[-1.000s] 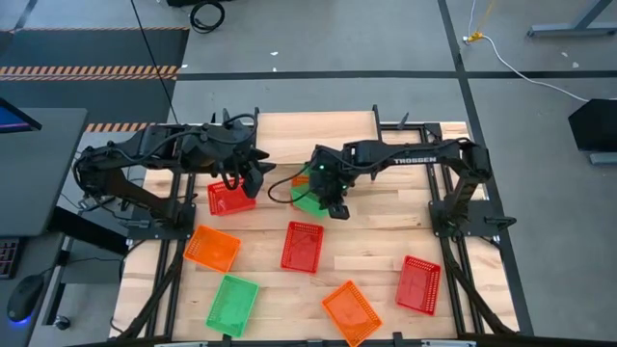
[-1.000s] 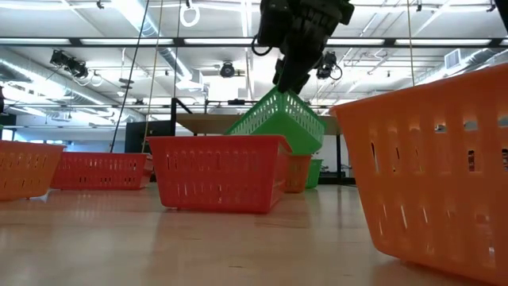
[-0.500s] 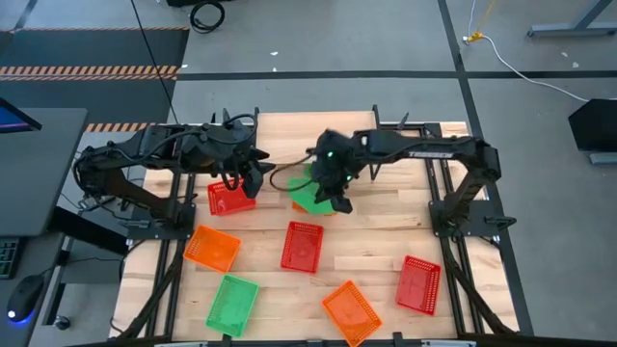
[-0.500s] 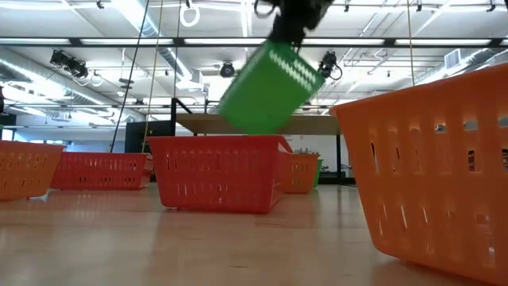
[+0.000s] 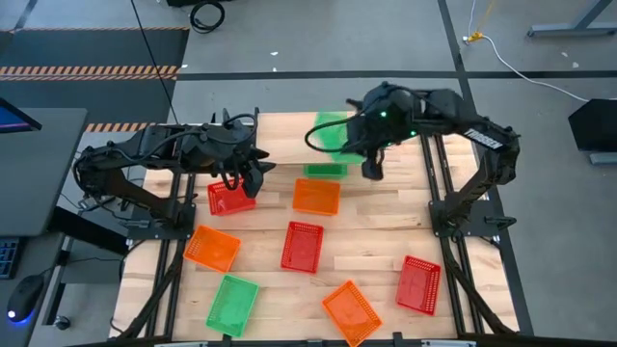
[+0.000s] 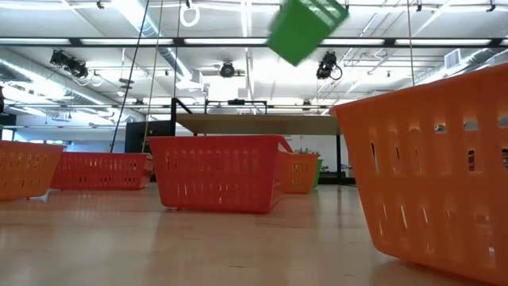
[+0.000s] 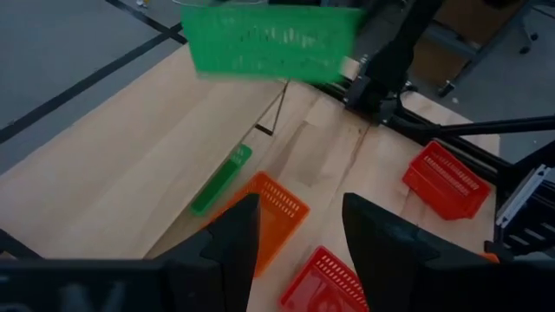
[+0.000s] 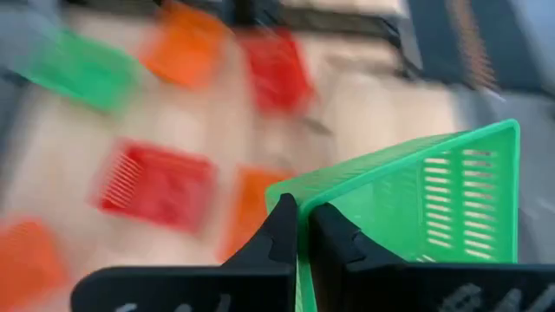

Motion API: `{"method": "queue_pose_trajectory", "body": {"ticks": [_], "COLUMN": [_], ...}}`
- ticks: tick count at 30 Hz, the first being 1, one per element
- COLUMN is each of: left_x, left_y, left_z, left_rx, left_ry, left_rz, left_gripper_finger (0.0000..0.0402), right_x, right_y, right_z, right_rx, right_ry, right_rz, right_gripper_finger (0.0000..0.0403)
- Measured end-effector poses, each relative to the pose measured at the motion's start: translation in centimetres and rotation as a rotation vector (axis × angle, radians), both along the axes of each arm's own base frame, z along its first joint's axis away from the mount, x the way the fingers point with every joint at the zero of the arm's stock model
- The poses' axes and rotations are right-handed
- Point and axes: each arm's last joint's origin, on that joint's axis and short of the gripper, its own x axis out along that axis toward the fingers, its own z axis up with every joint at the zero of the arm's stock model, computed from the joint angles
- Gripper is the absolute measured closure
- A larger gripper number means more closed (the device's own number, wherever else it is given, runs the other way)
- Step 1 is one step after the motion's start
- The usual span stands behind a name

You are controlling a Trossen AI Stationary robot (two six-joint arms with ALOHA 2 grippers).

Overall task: Stack baskets on shelf by color
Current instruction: Put the middle green bin on the shelf

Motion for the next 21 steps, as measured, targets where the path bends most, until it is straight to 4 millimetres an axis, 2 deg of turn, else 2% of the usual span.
{"method": "queue_pose_trajectory", "body": {"ticks": [4, 9, 14, 21], "left_x": [0.0, 0.3, 0.3, 0.4], "left_y": [0.0, 0.0, 0.0, 0.0], "left_z": [0.1, 0.4, 0.5, 0.5], "left_rx": [0.006, 0.033, 0.032, 0.032], "left_ry": [-0.008, -0.042, -0.053, -0.053], "left_rz": [0.002, -0.016, -0.016, -0.019], "left_gripper_finger": [0.0228, 0.0229, 0.0228, 0.0228], "right_x": [-0.7, 0.0, 1.6, 2.3], "right_y": [-2.2, -4.4, -5.2, -6.1], "right_z": [-2.0, -4.6, -6.7, -11.1], "right_rx": [-0.039, 0.0, -0.002, 0.037], "right_ry": [0.189, 0.256, 0.211, 0.334], "right_rz": [-0.127, -0.222, -0.231, -0.257], "right_gripper_finger": [0.0391, 0.0391, 0.0391, 0.0385]}}
